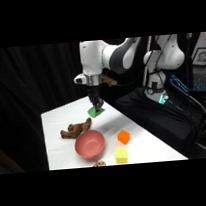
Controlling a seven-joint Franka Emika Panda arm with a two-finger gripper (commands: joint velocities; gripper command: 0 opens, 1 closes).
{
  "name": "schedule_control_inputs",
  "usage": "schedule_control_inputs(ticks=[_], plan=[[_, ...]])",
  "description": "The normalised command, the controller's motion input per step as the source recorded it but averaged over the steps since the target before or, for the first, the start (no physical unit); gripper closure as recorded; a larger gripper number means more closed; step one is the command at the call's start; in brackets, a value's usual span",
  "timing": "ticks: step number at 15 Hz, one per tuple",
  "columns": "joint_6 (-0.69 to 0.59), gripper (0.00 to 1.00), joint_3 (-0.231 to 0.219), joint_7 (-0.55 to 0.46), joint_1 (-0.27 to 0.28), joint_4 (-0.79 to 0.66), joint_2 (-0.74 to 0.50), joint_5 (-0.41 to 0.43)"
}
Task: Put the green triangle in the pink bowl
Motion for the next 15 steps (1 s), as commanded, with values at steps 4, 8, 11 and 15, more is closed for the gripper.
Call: schedule_control_inputs(ticks=[4, 8, 11, 15], plan=[[-0.23, 0.93, 0.03, 0.12, 0.083, 0.43, 0.23, 0.041], [-0.23, 0.93, 0.027, 0.11, 0.075, 0.42, 0.24, 0.06], [-0.18, 0.93, 0.03, 0.09, 0.061, 0.43, 0.28, 0.106], [-0.11, 0.93, 0.021, 0.09, 0.061, 0.39, 0.28, 0.097]])
